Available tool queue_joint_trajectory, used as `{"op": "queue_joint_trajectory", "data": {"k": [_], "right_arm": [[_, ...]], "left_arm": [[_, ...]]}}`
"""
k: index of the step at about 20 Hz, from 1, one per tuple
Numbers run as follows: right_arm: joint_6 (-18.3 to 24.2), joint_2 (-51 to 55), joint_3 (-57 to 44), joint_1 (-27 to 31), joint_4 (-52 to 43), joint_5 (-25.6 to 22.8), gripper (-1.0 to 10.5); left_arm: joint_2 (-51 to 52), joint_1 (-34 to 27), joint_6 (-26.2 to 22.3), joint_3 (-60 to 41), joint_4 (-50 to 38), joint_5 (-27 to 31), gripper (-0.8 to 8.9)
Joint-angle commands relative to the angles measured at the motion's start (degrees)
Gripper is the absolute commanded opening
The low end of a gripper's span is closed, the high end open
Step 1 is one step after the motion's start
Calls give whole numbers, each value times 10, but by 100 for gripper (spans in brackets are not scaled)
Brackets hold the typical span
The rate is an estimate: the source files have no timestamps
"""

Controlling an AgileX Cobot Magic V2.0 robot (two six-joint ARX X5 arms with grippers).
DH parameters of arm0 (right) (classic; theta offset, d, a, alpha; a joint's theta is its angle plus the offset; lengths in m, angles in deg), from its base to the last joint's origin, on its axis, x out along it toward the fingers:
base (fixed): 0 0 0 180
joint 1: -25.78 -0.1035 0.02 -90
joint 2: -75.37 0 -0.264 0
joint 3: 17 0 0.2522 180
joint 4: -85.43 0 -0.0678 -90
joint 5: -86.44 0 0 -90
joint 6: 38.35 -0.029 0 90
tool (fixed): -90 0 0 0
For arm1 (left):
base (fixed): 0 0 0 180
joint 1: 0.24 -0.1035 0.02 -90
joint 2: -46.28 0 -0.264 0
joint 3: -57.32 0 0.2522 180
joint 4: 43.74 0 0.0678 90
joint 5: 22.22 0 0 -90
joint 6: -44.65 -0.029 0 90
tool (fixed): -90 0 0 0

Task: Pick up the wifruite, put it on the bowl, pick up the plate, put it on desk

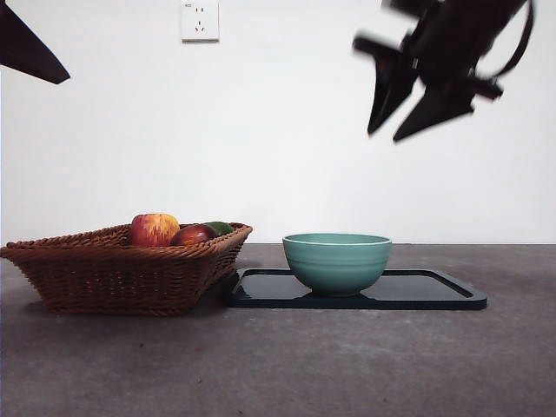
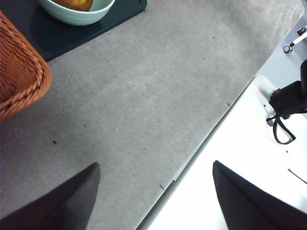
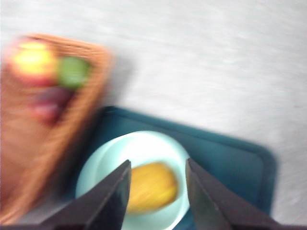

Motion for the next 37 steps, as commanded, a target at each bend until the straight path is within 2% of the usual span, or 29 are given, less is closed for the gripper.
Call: {"op": "queue_joint_trajectory", "data": {"k": [1,3,7,10,17,21,37], "right_arm": [[5,47,10,-3,43,56,183],[24,98,9,-7,102,77,183],[59,174,8,-22,220,70,183],[64,232,-3,-33,269,67,182],[62,360,-104,-51,298,72,182],[61,402,-163,-56,303,118,182],[61,407,-171,-56,303,118,182]], "left_arm": [[-3,3,-3,4,-3,-5,375],[-3,3,-3,4,-4,-5,375],[-3,3,-3,4,-4,-5,375],[-3,3,-3,4,-5,-5,375],[-3,3,-3,4,-5,-5,375],[-3,3,-3,4,-5,-5,375],[-3,3,-3,4,-8,-5,375]]}}
